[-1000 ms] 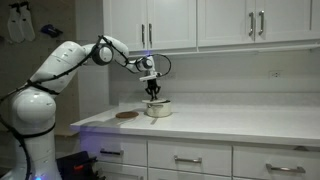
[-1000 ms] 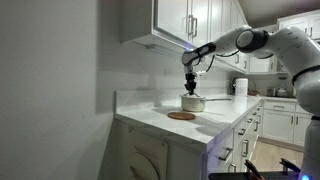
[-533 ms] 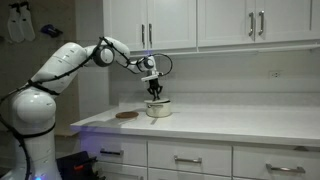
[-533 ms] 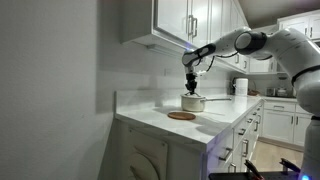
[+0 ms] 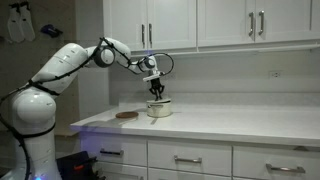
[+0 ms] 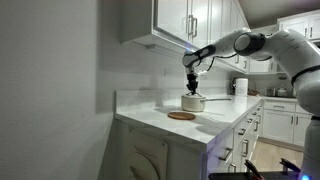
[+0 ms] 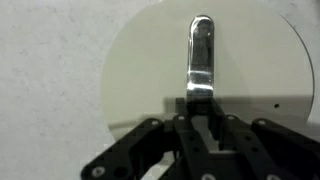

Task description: Take the lid and put it on the pot

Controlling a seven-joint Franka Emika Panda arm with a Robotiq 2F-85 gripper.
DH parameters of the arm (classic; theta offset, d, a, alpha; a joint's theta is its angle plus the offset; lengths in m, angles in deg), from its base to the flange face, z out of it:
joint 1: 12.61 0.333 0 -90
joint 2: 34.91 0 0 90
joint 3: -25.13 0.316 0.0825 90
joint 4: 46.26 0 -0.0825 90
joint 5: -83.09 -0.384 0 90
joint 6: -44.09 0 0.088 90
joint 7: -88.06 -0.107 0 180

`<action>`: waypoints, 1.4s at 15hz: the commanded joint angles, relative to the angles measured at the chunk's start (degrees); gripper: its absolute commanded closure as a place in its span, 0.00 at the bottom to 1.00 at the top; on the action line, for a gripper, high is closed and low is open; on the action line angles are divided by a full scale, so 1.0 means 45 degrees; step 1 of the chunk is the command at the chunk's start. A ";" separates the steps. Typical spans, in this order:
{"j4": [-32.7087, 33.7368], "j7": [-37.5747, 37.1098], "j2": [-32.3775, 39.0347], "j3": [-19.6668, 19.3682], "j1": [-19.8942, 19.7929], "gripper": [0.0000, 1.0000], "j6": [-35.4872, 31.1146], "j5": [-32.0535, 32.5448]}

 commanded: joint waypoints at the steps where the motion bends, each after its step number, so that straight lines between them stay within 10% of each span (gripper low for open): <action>1: 0.0754 0.0115 0.0188 -0.0170 0.0183 0.94 0.0434 0.0171; 13: 0.1304 0.0072 0.0549 -0.0147 0.0201 0.94 0.0953 -0.0002; 15: 0.1406 0.0045 0.0600 -0.0161 0.0228 0.51 0.1066 0.0014; 21: 0.1460 -0.0044 0.0579 -0.0065 0.0205 0.14 0.1153 0.0113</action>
